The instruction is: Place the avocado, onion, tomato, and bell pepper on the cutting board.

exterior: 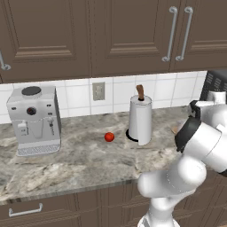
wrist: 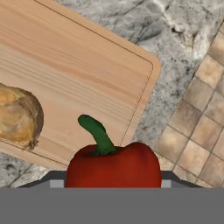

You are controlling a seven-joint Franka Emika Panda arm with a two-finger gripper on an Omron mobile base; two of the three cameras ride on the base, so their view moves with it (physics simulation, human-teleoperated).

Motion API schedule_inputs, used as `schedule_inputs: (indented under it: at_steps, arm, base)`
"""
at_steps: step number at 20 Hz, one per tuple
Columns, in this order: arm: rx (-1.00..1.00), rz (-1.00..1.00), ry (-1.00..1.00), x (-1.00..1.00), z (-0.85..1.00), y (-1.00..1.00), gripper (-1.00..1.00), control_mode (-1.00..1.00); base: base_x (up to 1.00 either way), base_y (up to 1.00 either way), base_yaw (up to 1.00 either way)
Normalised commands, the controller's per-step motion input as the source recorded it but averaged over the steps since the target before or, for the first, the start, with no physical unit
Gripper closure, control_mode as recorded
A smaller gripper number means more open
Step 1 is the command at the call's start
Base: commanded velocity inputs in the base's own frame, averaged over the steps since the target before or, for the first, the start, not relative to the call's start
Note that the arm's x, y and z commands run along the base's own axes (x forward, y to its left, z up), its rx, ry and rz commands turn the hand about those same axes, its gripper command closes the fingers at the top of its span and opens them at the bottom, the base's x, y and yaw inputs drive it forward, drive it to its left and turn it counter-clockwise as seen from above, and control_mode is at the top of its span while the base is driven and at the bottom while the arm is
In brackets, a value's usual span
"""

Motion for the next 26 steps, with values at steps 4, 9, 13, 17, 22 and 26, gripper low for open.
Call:
schedule_inputs:
  at_steps: [4,9,13,17,22,26]
  arm:
    - [0.12,0.00,0.00,0.63,-0.23,-0.34,1.00,-1.00]
    - [0.05,0.00,0.01,0.46,-0.25,-0.26,1.00,-1.00]
    - [0.02,0.00,0.00,0.14,-0.47,-0.23,1.00,-1.00]
    - [0.00,0.00,0.00,0.04,-0.42,-0.08,1.00,-1.00]
    - [0.02,0.00,0.00,0.00,-0.30,0.00,1.00,-1.00]
    - [0.02,0.00,0.00,0.00,-0.15,0.00,-1.00,-1.00]
  base:
    - [0.00,0.00,0.00]
    - [0.00,0.00,0.00]
    - [0.00,0.00,0.00]
    - [0.00,0.00,0.00]
    - [0.00,0.00,0.00]
    - [0.00,0.00,0.00]
